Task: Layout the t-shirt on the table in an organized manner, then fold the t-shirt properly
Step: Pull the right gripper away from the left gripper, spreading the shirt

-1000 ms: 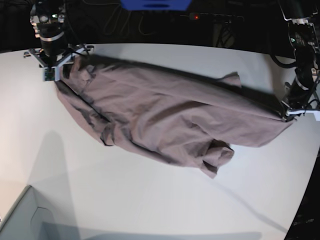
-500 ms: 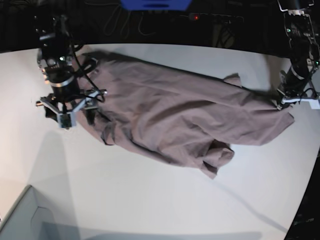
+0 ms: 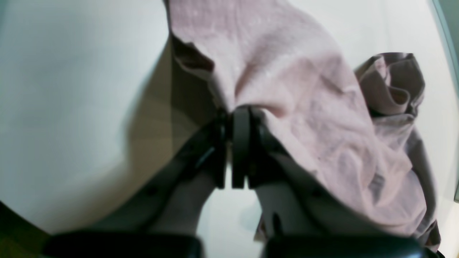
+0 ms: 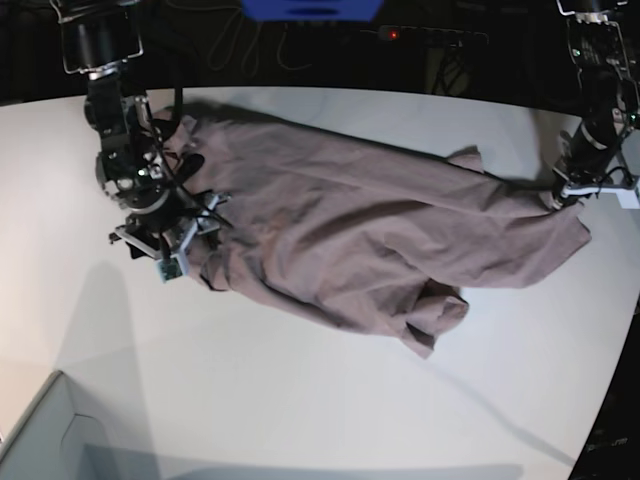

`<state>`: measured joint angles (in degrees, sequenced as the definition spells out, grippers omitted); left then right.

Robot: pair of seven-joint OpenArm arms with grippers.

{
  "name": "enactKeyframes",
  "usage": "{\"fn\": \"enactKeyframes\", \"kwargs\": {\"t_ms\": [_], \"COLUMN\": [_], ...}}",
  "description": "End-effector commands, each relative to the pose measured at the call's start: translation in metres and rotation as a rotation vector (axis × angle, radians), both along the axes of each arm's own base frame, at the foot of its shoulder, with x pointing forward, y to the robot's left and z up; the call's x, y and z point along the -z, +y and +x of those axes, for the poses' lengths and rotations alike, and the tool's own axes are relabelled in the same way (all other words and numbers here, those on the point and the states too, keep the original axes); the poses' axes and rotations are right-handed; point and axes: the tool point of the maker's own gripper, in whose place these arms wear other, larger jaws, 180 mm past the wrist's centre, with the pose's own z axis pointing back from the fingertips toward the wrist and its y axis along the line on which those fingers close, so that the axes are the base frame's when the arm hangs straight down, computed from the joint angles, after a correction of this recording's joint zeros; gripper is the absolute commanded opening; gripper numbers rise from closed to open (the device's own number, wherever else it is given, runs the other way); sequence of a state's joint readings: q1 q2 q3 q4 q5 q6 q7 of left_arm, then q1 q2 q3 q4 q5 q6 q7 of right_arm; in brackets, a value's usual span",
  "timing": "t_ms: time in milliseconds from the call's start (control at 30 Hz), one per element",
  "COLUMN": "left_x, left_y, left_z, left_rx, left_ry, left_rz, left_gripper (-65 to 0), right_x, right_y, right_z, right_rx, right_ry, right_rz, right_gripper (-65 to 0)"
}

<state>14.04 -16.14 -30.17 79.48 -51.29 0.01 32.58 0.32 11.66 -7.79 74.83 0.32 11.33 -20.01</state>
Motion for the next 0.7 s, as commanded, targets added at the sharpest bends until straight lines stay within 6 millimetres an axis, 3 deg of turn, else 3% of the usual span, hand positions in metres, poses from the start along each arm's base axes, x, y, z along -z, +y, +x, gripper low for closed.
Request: {"fn": "enactKeyframes", "kwargs": {"t_ms": [0,100,167,300,433,567,667], "left_x": [-0.014,-0.014,-0.014,-0.016,-0.017,-0.013,-0.006], "left_y": [0.008,0.009,0.009,0.008,0.006,-0.002,-0.011], "left_z": [0.008,0.008,0.008,0.009,0.011,0.009,0.005], "left_rx": [-0.004,-0.006,-0.006,-0.003,0.003,0.0,-0.005], "left_ry": [-0.042,-0.043,-0.045,-0.049,-0.053,-0.052,-0.044], "left_rz": [0.026,0.027,0.027,0.027,0.025,0.003,-0.022], "left_gripper": [-65.0,-65.0,-65.0,-65.0,-65.0,-65.0,-65.0], "right_x": [-0.016,-0.022,-0.032,-0.058,-0.082,-0.088,-0.078], "right_y": [0.0,-0.006,-0.026,-0.089,-0.154,-0.182,-0.194], "right_z": [0.014,0.024,0.034,0.047,0.047,0.039,0.02], "right_rx": [-0.013,0.002,0.052,0.232,0.422,0.505,0.54], "right_ry": [-0.057,-0.075,-0.1,-0.174,-0.24,-0.259,-0.233], "right_rz": [0.005,0.002,-0.004,0.001,0.014,0.017,0.007], "right_gripper": [-31.9,-53.3,-65.0,-65.0,-65.0,-65.0,-65.0]}}
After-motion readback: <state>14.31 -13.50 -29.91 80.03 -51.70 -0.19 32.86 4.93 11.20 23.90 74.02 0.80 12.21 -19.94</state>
